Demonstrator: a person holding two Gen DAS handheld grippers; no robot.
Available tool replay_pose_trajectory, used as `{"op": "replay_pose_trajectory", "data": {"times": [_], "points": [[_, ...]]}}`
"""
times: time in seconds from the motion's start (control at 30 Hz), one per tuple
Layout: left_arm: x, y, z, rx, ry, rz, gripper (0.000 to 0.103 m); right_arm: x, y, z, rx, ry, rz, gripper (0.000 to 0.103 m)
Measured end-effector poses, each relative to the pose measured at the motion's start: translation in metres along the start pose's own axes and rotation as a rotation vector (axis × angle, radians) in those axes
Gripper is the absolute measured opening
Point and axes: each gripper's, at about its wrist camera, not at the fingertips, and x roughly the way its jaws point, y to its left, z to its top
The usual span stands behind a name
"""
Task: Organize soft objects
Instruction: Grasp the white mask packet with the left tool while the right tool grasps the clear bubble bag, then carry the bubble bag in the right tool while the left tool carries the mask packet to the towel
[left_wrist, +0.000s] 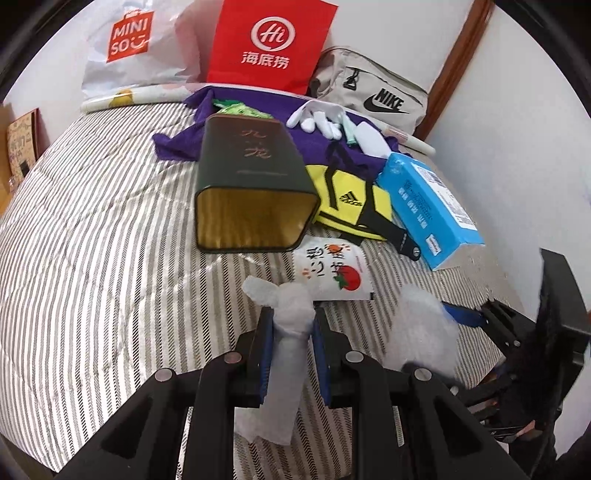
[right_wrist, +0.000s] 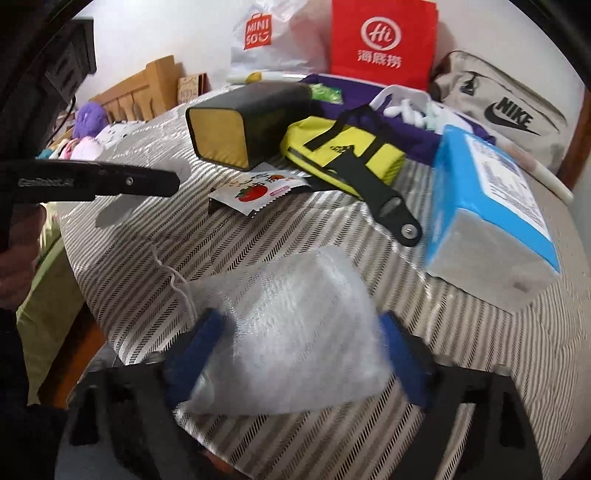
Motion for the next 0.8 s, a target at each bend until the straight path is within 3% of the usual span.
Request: {"op": "replay_pose_trajectory", "data": {"times": [0.03,0.07,0.1,0.13,0.2,0.57,0.8], "points": [[0.001,0.002,-0.001,-0.01,0.004,0.002,0.02,-0.002,0.0,-0.001,-0.002,-0.006,-0.001,0.053],[0.002,0.003,-0.001,-0.017,0.005,0.005,0.02,-0.005,0.0,-0.002,-0.006,-0.015,0.002,0.044],[0.002,0.004,-0.002,-0.021,0.007,0.007,0.02,-0.008,0.001,-0.005,-0.009,-0.024,0.004,0.026],[0.003,0.005,-0.002,-0.027,0.009,0.01,0.02,-0.01,0.003,-0.007,-0.016,-0.029,-0.003,0.017],[0.003,0.005,-0.002,-0.034,0.008,0.011,0.02,-0.012,0.004,-0.008,-0.021,-0.034,-0.002,0.009],[0.01,0.002,0.0,-0.05,0.021,0.016,0.02,-0.037,-0.056,-0.024,0.17,-0.017,-0.099,0.008],[0.0,0.007,0.007,-0.074,0.016,0.027,0.02,-0.053,-0.08,-0.026,0.261,-0.03,-0.106,0.008]]}}
